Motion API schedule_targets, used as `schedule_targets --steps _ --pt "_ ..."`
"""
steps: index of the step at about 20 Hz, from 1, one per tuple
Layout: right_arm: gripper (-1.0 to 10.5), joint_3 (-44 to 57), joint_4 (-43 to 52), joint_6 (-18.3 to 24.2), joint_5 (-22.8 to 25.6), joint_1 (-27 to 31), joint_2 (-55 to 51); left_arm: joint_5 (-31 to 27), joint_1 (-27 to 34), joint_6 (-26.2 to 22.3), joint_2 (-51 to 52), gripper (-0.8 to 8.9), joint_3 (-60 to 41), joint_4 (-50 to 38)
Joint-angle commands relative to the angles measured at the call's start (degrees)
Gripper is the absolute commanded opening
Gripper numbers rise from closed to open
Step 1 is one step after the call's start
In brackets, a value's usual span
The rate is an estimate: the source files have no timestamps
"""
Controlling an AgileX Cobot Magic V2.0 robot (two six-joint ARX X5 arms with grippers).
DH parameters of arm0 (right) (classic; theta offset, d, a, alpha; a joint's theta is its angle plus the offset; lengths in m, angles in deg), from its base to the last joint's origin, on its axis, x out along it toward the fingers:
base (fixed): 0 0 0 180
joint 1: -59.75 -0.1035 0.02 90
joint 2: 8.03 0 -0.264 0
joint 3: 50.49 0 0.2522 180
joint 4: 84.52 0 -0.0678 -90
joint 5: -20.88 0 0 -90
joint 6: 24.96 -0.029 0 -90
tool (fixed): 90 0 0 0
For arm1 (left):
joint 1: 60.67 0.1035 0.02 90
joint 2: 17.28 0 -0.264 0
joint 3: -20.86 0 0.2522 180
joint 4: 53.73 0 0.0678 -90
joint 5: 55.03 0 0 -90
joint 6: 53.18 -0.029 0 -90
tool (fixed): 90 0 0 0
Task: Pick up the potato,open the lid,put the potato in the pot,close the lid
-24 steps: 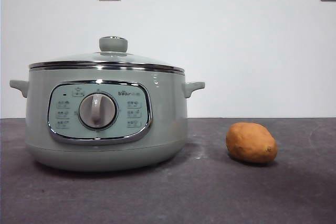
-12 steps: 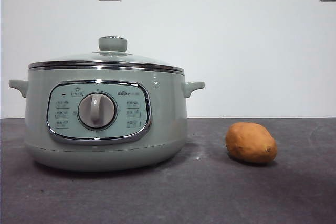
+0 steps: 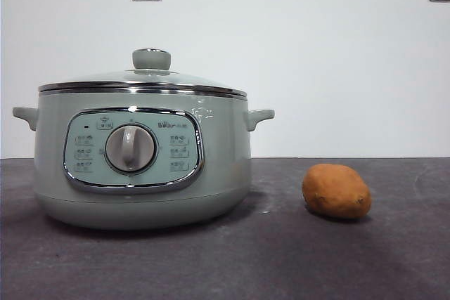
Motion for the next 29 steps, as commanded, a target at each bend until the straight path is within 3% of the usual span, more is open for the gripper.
schedule_targets --steps 1,8,9,10,12,13,17,21,26,29 --pt "-0.1 -4.33 0.15 4.15 -3.21 -0.13 4.98 5.38 0.15 -3.17 -6.27 -0.05 4.61 0.13" --pt "0.1 -15.78 -7.69 10.47 -18.69 -0.13 18.93 24.35 0.15 -4.94 -23.89 0.03 17.97 1.31" --pt "0.5 -16.20 -8.11 10.51 -18.91 -0.13 19.47 25.81 0.15 -4.94 -25.05 0.39 18.78 1.31" --pt "1.7 -16.26 -8.41 10.51 -18.88 -0.11 19.63 27.17 0.11 -4.92 -25.75 1.44 19.28 1.27" --pt "5.0 -16.26 -8.61 10.49 -18.53 -0.11 19.65 26.56 0.07 -4.87 -26.47 4.04 19.69 1.51" --pt "6.0 -16.26 -8.68 10.49 -18.53 -0.13 19.65 26.10 0.07 -4.83 -26.45 4.27 19.69 1.44" --pt "5.9 -16.55 -8.44 10.21 -17.77 -0.26 19.76 21.81 0.00 -4.79 -26.45 4.27 19.93 1.36" --pt "5.9 -20.37 -10.27 10.27 -7.15 -5.44 21.62 14.97 -1.84 -6.45 -26.47 4.27 22.62 1.79" --pt "5.9 -27.98 -16.09 10.32 8.83 -17.53 30.16 4.07 -7.67 -11.13 -26.69 4.27 27.96 6.34" --pt "5.9 -31.21 -17.40 10.32 15.54 -23.45 37.13 0.74 -11.39 -12.44 -26.71 4.27 30.56 9.53"
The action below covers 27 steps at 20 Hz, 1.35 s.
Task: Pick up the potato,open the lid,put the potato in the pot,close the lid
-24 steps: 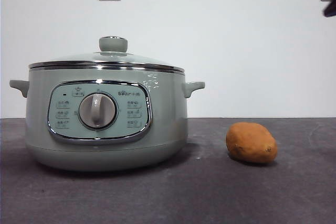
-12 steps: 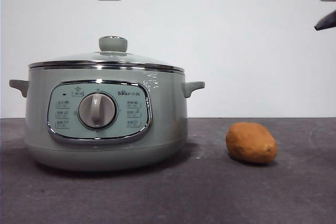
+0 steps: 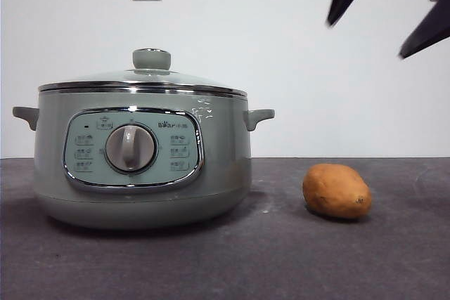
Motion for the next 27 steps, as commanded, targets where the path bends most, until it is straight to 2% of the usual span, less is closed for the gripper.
schedule_targets --steps 1,6,10,14,15,16,20,21,27 --pt "5.9 -1.88 0.02 0.31 4.13 -3.41 5.29 -1.01 -2.45 -1.77 0.00 4.27 1.49 0.76" --pt "5.9 -4.09 1.51 0.31 10.21 -5.53 18.45 -4.04 -8.28 -1.73 0.00 4.27 2.23 1.27" --pt "5.9 -4.11 6.01 0.31 10.49 -4.70 28.02 -7.72 -11.74 -1.75 -0.02 4.27 2.23 1.90" --pt "5.9 -4.11 8.98 0.20 10.38 -3.13 34.80 -9.33 -12.68 -1.77 -0.02 4.27 2.23 3.04" --pt "5.6 -4.11 9.38 0.17 10.40 -2.69 35.74 -9.40 -12.68 -1.79 -0.02 4.27 2.23 3.56" --pt "4.7 -4.11 9.40 0.07 10.43 -2.36 36.09 -9.42 -12.68 -1.79 -0.02 4.27 2.23 3.82" --pt "0.3 -4.11 9.31 0.07 10.32 -1.64 36.06 -10.29 -12.68 -1.79 -0.02 4.27 2.23 4.02" --pt "-0.2 -4.11 9.31 0.09 10.27 -1.42 36.06 -10.84 -12.68 -1.79 -0.04 4.27 2.23 4.04" --pt "-0.1 -4.20 6.05 0.07 9.84 -1.51 32.96 -10.95 -12.68 -1.79 -2.29 4.27 2.23 3.96"
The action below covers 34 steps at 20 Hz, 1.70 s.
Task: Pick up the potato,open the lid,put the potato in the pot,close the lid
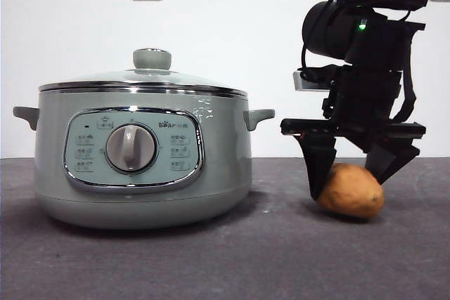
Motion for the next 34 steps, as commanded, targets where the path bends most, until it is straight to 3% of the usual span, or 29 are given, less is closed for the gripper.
schedule_targets --steps 1,7,13,21,23,29,34 --pt "-0.1 -0.17 -3.91 0.09 -0.04 -0.07 -3.58 -0.17 -0.20 -0.70 -2.01 4.27 0.11 -0.39" --pt "-0.1 -0.17 -15.50 1.36 0.20 0.13 -16.52 -0.17 -1.36 -0.70 -13.07 4.27 0.48 -8.96" --pt "-0.1 -0.17 -16.55 1.33 0.39 0.44 -26.49 -6.01 -2.62 -2.54 -25.83 4.27 4.98 -12.22" --pt "-0.1 -0.15 -18.51 1.33 0.42 0.42 -28.94 -7.58 -2.99 -3.65 -33.48 4.25 6.29 -14.14" --pt "-0.1 -0.15 -18.49 1.31 0.42 0.42 -28.94 -7.50 -3.39 -3.65 -33.48 3.49 6.29 -13.88" --pt "-0.1 -0.17 -18.49 1.31 0.42 0.42 -28.94 -7.34 -4.42 -3.74 -33.48 -0.14 6.29 -13.09" --pt "-0.1 -0.17 -18.47 1.33 0.39 0.42 -28.94 -7.52 -4.37 -5.22 -33.44 -0.09 7.08 -14.21"
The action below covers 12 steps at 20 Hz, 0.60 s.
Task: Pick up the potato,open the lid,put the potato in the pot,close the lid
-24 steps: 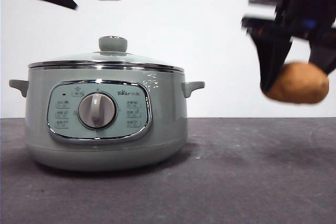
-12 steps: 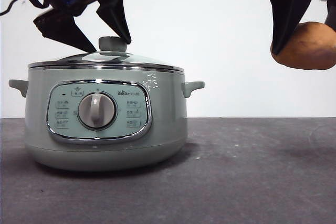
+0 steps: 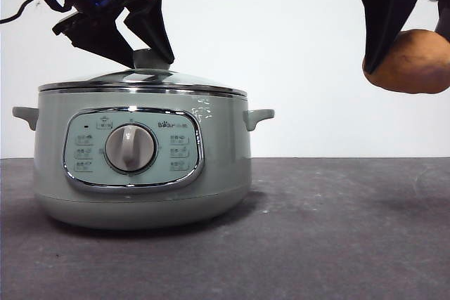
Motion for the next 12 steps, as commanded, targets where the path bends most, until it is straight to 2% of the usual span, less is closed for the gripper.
schedule_targets --steps 1,7,12 --pt "-0.1 -0.17 0.13 0.26 0.15 -0.02 0.07 0.00 -0.24 -1.20 0.04 -0.09 1.38 -0.63" --pt "-0.1 -0.92 3.72 0.26 -0.68 -0.22 0.07 -3.02 -0.24 -4.26 4.57 -0.09 8.22 1.55" --pt "-0.1 -1.81 13.09 0.26 -11.50 -2.08 0.46 -6.14 -0.24 -7.04 12.07 -0.09 14.73 6.75"
